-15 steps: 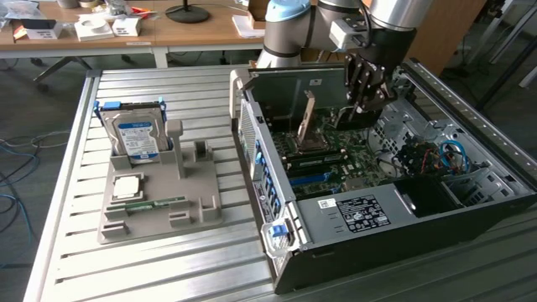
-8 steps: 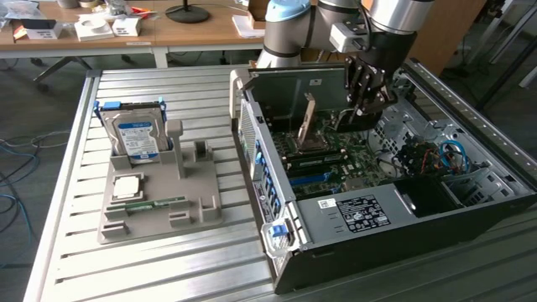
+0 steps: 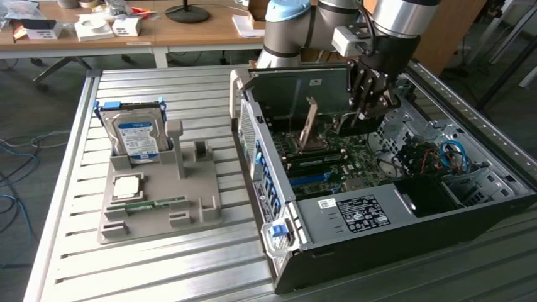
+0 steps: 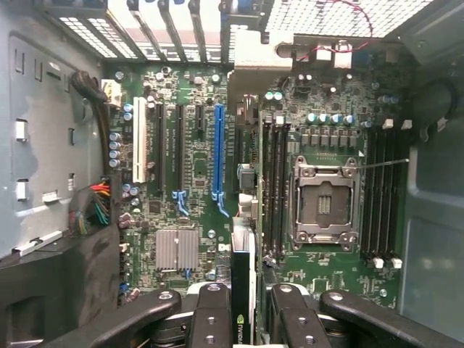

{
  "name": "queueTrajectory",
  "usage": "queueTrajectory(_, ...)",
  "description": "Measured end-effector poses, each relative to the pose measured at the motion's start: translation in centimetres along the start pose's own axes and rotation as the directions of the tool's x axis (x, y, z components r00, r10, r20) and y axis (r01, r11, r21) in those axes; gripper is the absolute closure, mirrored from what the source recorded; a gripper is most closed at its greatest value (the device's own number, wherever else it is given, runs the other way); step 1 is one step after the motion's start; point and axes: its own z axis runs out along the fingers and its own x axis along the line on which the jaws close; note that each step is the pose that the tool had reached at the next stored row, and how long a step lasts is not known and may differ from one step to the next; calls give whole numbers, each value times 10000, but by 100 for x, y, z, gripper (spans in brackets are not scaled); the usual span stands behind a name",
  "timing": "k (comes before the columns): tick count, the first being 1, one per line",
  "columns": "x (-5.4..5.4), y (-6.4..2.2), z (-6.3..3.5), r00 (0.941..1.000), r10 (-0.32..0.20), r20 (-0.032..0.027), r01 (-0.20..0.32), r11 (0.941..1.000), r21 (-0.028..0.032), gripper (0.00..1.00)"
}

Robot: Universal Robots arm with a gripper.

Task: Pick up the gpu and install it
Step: 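Insert the gpu into the slot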

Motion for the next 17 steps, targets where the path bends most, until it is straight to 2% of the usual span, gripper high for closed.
queueTrajectory(8, 89, 2, -1, 10000, -6, 0, 6, 10000, 0, 74)
queueTrajectory(17, 103, 29, 21, 10000, -10, 2, 10, 10000, 1, 74)
